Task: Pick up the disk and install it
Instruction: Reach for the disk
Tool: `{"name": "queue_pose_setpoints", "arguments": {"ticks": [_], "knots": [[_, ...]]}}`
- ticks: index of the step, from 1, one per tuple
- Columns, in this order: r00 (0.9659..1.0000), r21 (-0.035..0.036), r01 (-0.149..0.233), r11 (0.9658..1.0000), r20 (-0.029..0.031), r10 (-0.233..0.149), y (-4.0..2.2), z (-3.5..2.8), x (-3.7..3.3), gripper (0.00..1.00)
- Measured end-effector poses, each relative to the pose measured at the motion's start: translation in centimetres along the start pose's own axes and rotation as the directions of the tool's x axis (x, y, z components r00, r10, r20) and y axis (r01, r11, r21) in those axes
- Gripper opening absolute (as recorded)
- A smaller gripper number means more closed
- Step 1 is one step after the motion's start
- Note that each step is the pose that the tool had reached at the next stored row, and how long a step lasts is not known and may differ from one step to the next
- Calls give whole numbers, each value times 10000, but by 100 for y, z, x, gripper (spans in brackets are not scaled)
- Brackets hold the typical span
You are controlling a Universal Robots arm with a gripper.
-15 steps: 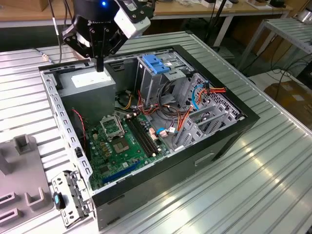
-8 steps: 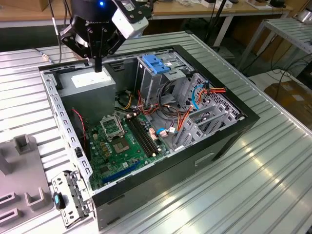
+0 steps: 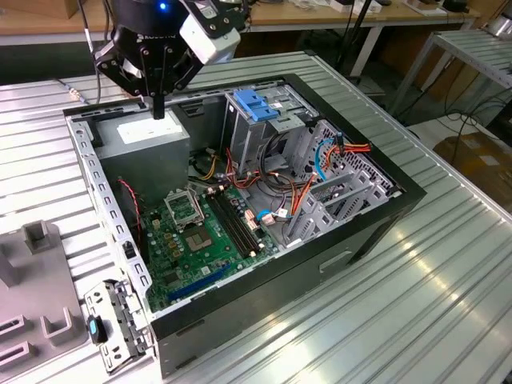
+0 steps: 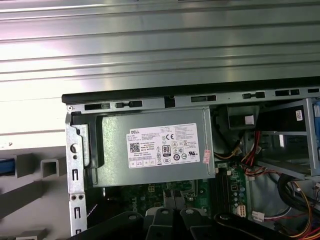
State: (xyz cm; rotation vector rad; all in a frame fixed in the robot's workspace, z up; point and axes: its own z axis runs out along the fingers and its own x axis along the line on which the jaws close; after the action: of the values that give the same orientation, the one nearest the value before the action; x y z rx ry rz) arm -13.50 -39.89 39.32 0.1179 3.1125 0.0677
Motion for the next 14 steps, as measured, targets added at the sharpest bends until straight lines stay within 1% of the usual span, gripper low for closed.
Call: {"name": "queue_pose_setpoints", "arguments": {"ticks": [3,14], "knots": [[10000,0,-1,10000,0,1,-1,1,12,11],[10000,1,0,10000,-4,0,-7,1,93,11]]}}
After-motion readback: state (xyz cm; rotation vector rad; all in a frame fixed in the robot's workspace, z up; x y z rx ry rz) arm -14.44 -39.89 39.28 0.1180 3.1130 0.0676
